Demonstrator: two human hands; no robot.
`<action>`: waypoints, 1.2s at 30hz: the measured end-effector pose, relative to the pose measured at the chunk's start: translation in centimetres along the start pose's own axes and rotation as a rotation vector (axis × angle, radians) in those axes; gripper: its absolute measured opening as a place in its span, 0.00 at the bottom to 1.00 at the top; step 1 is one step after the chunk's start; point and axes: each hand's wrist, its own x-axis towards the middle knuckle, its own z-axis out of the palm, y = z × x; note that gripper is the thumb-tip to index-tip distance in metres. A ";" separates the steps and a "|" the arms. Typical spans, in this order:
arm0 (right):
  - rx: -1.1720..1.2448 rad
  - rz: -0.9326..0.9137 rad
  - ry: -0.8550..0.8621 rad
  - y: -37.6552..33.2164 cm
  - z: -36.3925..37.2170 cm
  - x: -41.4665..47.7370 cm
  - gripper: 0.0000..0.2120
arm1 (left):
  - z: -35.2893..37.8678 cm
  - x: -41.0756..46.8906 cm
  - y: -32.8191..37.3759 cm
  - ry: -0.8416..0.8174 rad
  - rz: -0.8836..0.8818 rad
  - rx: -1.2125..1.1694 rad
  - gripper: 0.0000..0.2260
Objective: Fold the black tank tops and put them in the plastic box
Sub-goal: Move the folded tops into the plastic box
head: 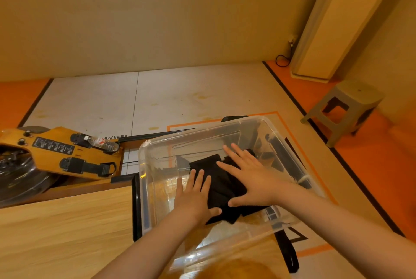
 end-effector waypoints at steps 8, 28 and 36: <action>0.068 0.395 0.206 -1.2 0.7 -6.9 0.35 | 1.3 -9.0 -4.9 0.581 -0.057 0.080 0.25; 0.108 0.530 0.371 -13.3 4.1 -4.1 0.22 | 2.3 -15.4 -15.3 0.520 -0.226 -0.126 0.26; 0.138 0.436 0.412 -28.7 4.7 3.3 0.20 | 5.9 -21.9 -29.4 0.612 -0.298 -0.220 0.29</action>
